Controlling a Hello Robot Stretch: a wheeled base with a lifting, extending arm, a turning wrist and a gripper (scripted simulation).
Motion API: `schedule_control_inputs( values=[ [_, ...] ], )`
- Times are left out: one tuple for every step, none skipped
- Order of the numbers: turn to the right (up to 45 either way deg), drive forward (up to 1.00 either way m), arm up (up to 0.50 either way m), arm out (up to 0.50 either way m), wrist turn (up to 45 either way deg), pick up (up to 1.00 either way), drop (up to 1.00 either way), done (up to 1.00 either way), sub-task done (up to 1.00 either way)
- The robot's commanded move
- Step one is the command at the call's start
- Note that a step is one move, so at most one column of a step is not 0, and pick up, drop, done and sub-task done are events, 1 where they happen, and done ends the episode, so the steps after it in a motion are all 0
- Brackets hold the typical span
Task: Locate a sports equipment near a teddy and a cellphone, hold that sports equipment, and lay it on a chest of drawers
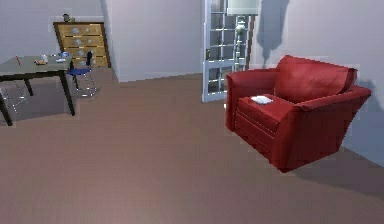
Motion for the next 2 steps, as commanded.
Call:
schedule_control_inputs(
  values=[
    [0.0,0.00,0.00,0.00,45.0,0.00,0.00,0.00,0.00],
    [0.0,0.00,0.00,0.00,45.0,0.00,0.00,0.00,0.00]
  ],
)
